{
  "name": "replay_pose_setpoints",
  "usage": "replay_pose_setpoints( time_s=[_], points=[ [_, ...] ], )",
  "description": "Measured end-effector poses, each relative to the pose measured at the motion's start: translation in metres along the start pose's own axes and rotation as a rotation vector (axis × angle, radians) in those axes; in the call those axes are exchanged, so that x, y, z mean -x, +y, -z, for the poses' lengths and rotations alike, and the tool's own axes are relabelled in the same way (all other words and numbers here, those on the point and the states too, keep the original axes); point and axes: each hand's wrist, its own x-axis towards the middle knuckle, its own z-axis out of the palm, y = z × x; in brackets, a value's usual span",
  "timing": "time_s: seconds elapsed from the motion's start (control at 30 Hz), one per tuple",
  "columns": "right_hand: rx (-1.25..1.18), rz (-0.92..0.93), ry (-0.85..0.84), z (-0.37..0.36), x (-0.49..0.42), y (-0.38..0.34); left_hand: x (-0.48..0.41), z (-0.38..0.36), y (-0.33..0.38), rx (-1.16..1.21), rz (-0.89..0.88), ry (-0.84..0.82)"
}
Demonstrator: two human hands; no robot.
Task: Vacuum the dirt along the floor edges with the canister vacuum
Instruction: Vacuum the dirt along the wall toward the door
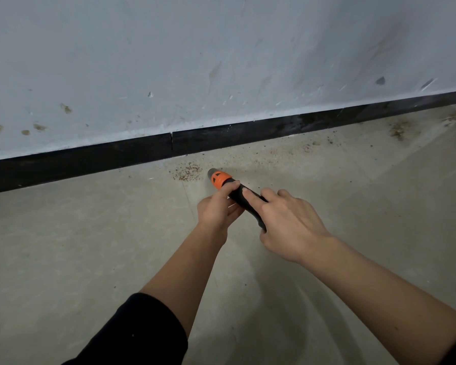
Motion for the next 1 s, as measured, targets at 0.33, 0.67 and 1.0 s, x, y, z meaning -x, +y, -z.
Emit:
replay_pose_setpoints(
  time_s=[0.33, 0.67, 1.0],
  points=[
    [0.002, 0.072, 0.023, 0.002, 0.002, -0.019, 0.011, 0.018, 0.005, 0.036, -0.014, 0.086],
    [-0.033, 0.105, 0.047, 0.006, -0.011, -0.049, 0.019, 0.045, 0.029, 0.063, -0.024, 0.156],
    [-0.016, 0.142, 0.065, 0.009, -0.022, -0.069, 0.013, 0.066, 0.043, 0.05, -0.04, 0.157]
  ],
)
